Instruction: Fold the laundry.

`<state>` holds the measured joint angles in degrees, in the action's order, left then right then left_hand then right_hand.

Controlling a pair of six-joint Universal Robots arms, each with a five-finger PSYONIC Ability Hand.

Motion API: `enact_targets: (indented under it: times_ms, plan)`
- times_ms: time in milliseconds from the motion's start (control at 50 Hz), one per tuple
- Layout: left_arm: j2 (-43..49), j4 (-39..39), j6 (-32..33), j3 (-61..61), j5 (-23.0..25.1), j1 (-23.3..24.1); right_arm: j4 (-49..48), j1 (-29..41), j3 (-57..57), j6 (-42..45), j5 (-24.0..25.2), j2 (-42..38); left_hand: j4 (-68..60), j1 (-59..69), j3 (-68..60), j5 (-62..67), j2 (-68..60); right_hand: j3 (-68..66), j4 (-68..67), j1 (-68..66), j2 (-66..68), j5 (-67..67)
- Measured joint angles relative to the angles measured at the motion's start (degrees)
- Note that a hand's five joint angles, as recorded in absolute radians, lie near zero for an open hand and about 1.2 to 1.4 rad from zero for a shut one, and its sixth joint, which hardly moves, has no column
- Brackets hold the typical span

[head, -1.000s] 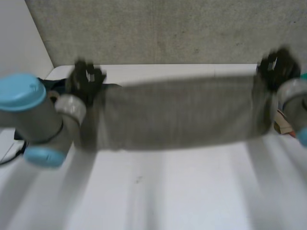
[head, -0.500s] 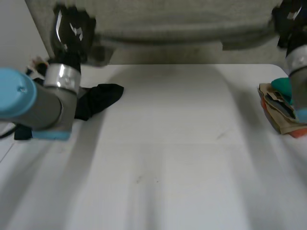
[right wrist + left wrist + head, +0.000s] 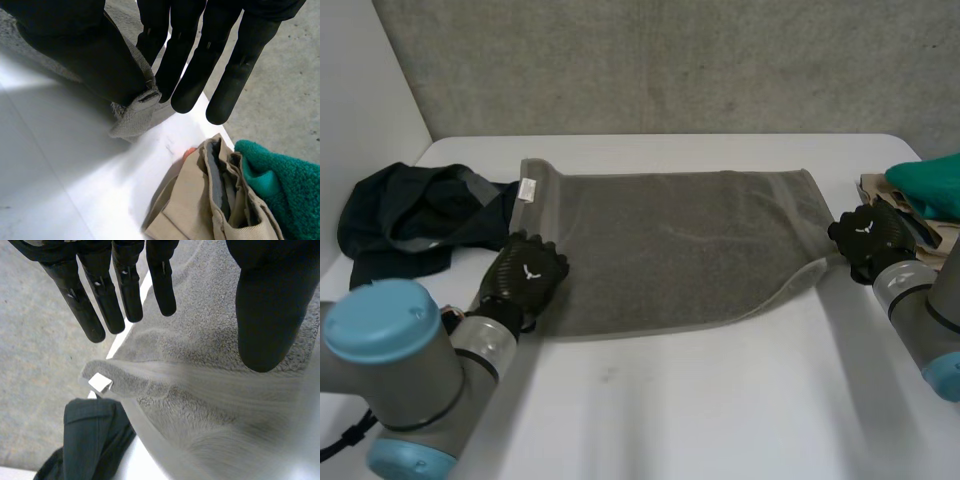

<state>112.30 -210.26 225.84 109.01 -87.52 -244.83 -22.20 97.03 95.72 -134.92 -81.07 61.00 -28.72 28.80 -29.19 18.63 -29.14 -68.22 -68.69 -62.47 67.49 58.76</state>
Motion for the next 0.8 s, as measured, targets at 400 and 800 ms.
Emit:
enact_targets:
  times_ms: [400, 800]
  plan:
    - [-4.80, 16.51, -12.72, -8.18, 0.81, -5.90, 1.14, -0.04, 1.01, 0.02, 0.87, 0.60, 4.77, -3.96, 4.64, -4.72, 4.69, 0.00, 0.00, 0.00, 0.00, 0.00]
    - [0.63, 19.53, -8.24, -4.88, 6.08, -10.30, 1.28, -1.13, 0.53, 0.06, 0.46, 0.58, 4.88, -3.96, 4.65, -4.77, 4.69, 0.00, 0.00, 0.00, 0.00, 0.01]
